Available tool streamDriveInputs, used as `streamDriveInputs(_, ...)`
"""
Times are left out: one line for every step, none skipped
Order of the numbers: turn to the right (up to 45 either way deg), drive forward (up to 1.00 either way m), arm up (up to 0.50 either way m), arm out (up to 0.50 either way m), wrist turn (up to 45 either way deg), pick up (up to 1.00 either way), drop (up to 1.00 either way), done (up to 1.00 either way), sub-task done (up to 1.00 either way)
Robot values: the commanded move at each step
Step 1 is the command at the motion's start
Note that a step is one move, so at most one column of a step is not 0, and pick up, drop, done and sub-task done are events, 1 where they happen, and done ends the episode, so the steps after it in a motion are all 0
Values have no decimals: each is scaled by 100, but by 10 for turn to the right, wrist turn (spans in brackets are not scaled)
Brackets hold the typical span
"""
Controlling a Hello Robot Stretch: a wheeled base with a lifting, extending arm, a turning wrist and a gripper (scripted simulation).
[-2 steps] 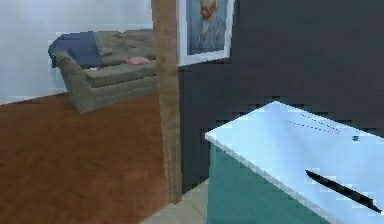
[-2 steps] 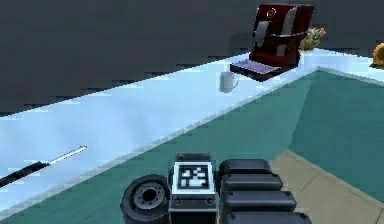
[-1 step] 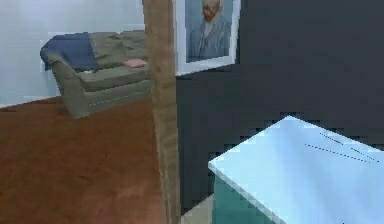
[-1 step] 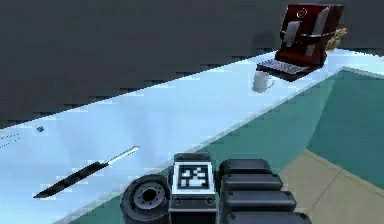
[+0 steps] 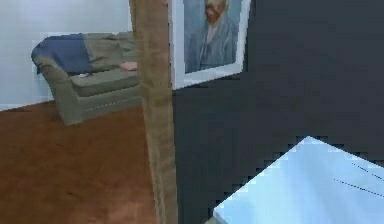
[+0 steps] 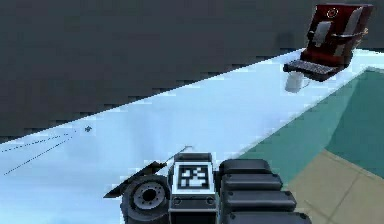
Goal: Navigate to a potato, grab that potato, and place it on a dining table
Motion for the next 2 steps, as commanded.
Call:
streamDriveInputs(-450, 0, 0, 0, 0, 0, 0, 0, 0)
streamDriveInputs(-450, 0, 0, 0, 0, 0, 0, 0, 0)
